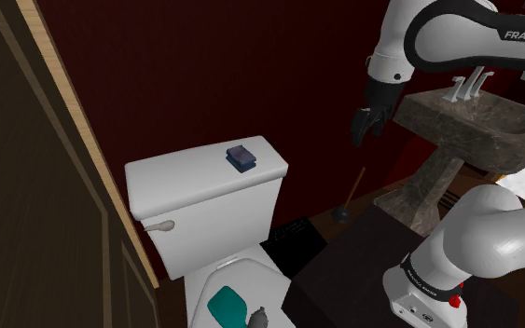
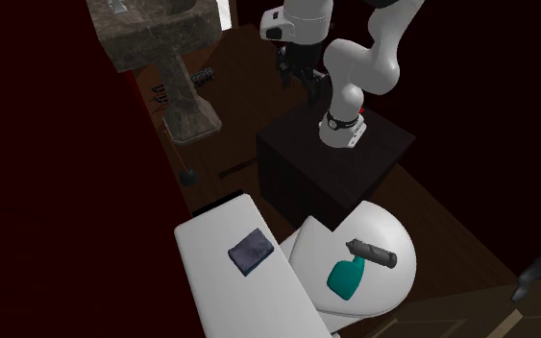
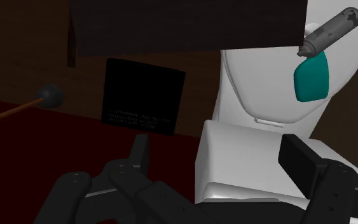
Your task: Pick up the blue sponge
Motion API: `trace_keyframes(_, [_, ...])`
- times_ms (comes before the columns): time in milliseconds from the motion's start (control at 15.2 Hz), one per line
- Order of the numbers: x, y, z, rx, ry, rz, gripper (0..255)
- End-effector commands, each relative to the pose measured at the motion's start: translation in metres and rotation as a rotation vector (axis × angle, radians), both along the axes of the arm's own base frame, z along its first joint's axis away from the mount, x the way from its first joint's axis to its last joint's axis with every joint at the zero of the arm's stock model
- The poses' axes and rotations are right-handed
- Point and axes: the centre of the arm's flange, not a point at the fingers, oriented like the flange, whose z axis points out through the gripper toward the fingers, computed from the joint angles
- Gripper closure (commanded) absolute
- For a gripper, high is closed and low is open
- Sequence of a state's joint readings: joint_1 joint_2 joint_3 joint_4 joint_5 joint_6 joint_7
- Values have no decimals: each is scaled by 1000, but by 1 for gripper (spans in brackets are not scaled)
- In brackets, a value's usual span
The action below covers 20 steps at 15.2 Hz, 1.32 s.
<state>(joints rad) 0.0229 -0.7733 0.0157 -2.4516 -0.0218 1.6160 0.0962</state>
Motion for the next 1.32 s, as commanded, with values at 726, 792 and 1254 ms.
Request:
trace_keyframes(726, [115, 76, -55, -51, -4, 60, 0])
trace_keyframes(792, [125, 84, -60, -55, -4, 66, 0])
trace_keyframes(1254, [196, 135, -97, -87, -6, 104, 0])
